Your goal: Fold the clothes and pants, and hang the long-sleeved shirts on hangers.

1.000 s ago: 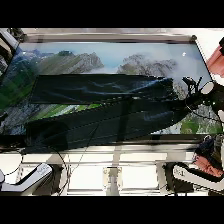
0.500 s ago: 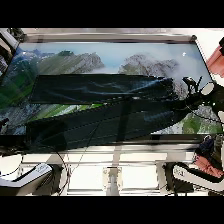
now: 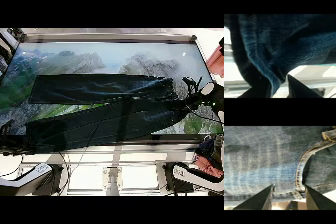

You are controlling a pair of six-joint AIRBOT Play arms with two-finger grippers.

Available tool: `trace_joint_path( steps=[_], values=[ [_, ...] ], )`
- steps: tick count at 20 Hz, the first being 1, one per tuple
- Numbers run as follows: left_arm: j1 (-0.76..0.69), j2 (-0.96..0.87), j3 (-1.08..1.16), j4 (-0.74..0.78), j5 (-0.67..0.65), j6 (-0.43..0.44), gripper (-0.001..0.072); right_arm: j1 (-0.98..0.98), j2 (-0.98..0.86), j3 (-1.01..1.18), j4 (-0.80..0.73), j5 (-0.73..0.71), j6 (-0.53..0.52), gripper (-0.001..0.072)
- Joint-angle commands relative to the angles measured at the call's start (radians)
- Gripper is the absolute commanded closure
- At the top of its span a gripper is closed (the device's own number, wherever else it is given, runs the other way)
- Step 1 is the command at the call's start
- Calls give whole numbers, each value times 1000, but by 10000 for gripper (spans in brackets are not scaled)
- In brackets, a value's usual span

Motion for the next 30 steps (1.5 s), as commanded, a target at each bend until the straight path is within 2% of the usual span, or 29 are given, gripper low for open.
trace_joint_path(
  steps=[1,3,7,11,17,22,26,30],
  values=[
    [0,2,-17,-10,5,-3,685,-11,1,13,-61,-12,-26,290],
    [0,3,37,-14,26,-15,681,-43,-2,13,-108,-55,-76,290],
    [0,11,192,-15,90,-89,680,-148,-3,13,-110,-47,-275,288],
    [0,12,310,-94,105,-95,680,-203,-23,14,-105,-55,-406,286],
    [0,11,356,-178,110,-94,680,-202,-146,14,172,-26,-562,286],
    [0,11,356,-178,108,-106,681,-202,-248,14,235,103,-595,286],
    [0,11,356,-177,121,-105,680,-202,-255,14,150,262,-554,294],
    [0,7,356,-175,162,-105,680,-203,-255,14,66,383,-502,349]
  ],
)
